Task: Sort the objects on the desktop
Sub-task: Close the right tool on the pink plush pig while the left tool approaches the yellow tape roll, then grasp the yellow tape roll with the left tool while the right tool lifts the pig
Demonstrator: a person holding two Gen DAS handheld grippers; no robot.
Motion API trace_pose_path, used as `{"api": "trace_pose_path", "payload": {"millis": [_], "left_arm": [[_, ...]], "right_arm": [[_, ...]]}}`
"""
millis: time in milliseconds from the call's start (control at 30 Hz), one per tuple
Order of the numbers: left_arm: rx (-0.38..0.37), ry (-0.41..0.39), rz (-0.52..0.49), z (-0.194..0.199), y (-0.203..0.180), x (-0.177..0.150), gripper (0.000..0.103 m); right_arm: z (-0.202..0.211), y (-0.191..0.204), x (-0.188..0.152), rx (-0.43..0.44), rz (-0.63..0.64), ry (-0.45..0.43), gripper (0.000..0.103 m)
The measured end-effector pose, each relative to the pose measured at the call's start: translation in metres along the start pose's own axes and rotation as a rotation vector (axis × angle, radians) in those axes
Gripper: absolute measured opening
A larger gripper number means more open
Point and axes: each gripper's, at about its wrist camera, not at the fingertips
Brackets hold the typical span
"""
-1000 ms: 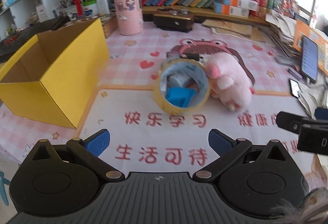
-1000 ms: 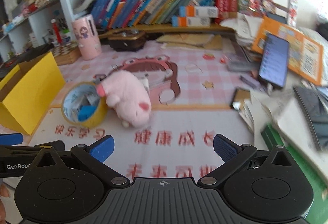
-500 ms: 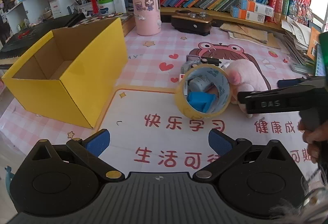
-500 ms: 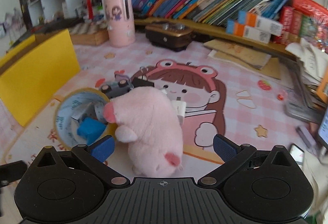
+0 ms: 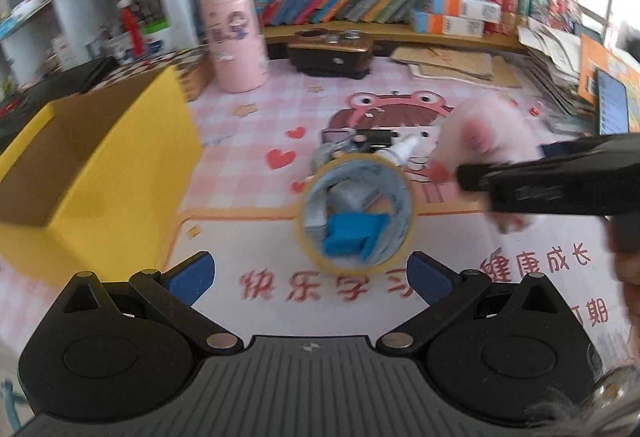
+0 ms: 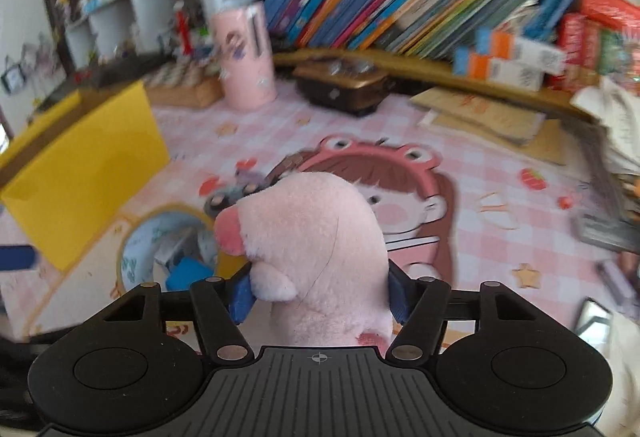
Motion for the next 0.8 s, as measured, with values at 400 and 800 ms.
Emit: {"api": "trace_pose_path", "payload": {"millis": [400,800], "left_arm": [[0.042,0.007,-0.099,-0.062,-0.035,0.009,0.095],[-0.037,-0.145,0.0,-0.01,-0.022,0.022,0.085]], "right_arm": [[0.039,-0.02,-0.02,-0.023,-0.138,0.071,0.064],[0.053,-0.019,-0.027,-0.038,-0.146,0.06,0.065]]}}
Point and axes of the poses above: each gripper's, at about its wrist camera, not at the fingertips, and z roughly against the way its jaws point, y to its left, x to its top, and after that the axes turned 3 degrees about -y, right-handed
